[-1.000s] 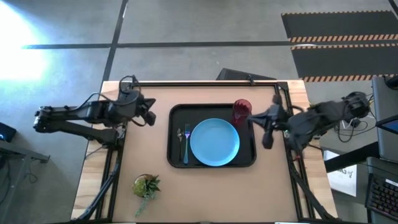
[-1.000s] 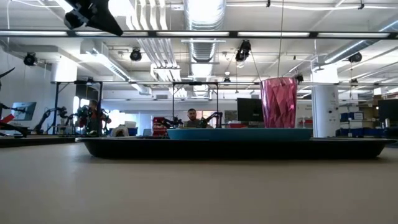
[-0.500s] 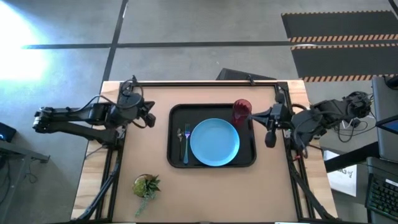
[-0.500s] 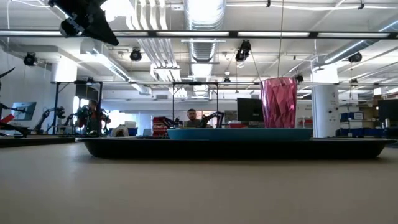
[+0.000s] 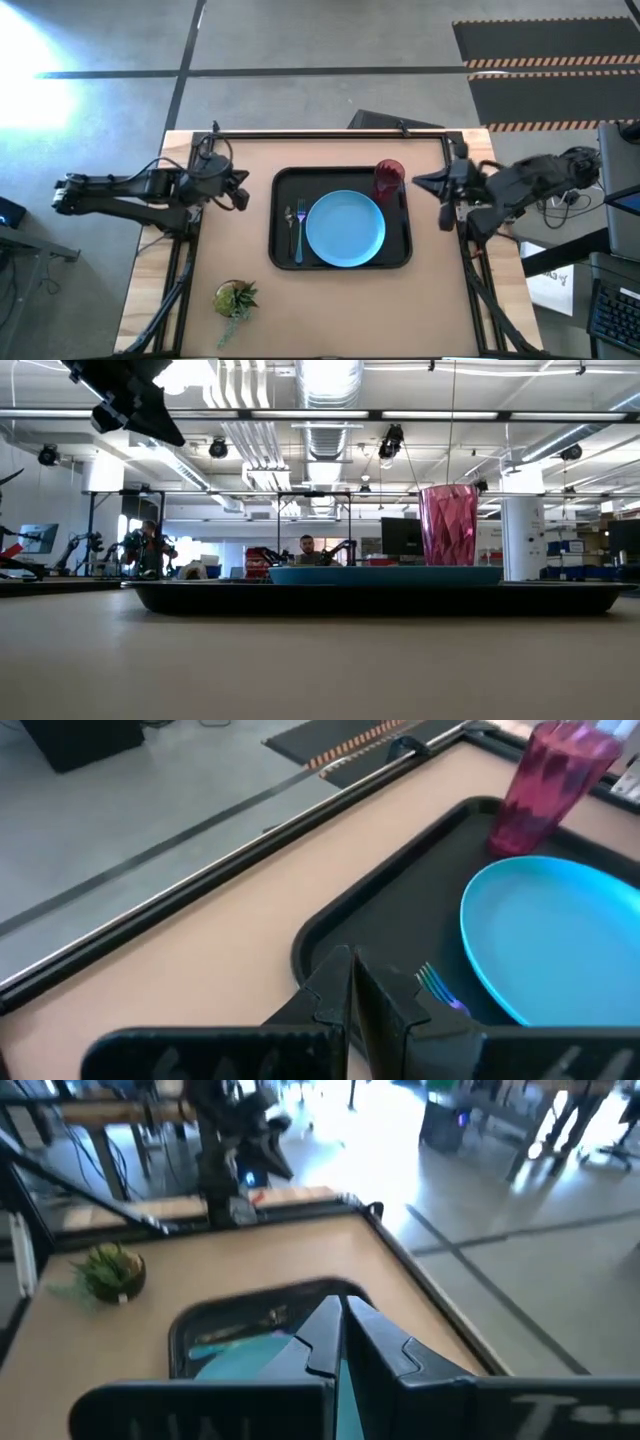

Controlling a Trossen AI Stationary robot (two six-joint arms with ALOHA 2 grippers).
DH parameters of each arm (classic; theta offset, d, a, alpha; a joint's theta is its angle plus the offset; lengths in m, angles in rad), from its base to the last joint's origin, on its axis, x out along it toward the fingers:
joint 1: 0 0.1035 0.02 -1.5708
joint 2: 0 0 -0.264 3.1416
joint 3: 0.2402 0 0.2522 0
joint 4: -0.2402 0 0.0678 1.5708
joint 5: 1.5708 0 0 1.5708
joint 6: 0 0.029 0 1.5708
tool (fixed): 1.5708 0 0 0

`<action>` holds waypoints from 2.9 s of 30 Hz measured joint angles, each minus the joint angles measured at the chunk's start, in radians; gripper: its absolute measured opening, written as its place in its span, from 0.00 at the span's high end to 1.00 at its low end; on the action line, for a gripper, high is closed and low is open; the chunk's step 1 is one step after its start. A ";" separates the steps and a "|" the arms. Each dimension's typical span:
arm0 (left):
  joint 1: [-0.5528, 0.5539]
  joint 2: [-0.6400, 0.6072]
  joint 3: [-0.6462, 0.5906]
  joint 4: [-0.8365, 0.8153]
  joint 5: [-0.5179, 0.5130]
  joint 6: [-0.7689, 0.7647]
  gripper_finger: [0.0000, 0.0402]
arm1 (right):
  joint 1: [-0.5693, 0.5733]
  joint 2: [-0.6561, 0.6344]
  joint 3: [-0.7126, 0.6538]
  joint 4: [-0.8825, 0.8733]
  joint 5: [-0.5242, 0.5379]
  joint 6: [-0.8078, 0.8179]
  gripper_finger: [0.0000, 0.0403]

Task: Pick and place plate/cup/fork/spoon on tray
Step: Return to Home Position

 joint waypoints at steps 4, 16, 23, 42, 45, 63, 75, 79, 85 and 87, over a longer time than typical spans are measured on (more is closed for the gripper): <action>0.000 -0.079 -0.016 -0.003 0.042 0.001 1.00 | 0.000 -0.070 0.000 0.051 0.000 -0.063 0.98; -0.001 -0.451 -0.179 0.245 0.445 0.041 1.00 | 0.000 -0.279 -0.078 0.316 -0.289 -0.238 0.98; -0.001 -0.643 -0.408 0.475 0.548 -0.018 1.00 | 0.000 -0.382 -0.293 0.502 -0.379 -0.232 0.98; 0.000 -0.761 -0.725 0.913 0.901 -0.168 1.00 | 0.000 -0.679 -0.917 1.041 -0.486 -0.029 0.98; 0.000 -0.763 -0.727 0.917 0.901 -0.166 1.00 | 0.000 -0.740 -0.998 1.118 -0.509 -0.010 0.98; -0.001 -0.764 -0.745 0.918 0.906 -0.192 1.00 | 0.001 -0.828 -1.261 1.246 -0.618 0.423 0.98; -0.002 -0.764 -0.752 0.916 0.906 -0.198 1.00 | 0.001 -0.830 -1.288 0.847 -0.744 1.026 0.98; -0.002 -0.764 -0.752 0.915 0.906 -0.240 1.00 | 0.000 -0.821 -1.263 0.801 -0.793 1.111 0.98; -0.002 -0.765 -0.755 0.915 0.906 -0.244 1.00 | 0.000 -0.828 -1.085 0.376 -0.742 1.058 0.98; -0.002 -0.765 -0.762 0.915 0.906 -0.244 1.00 | 0.000 -0.828 -1.019 0.251 -0.677 1.015 0.98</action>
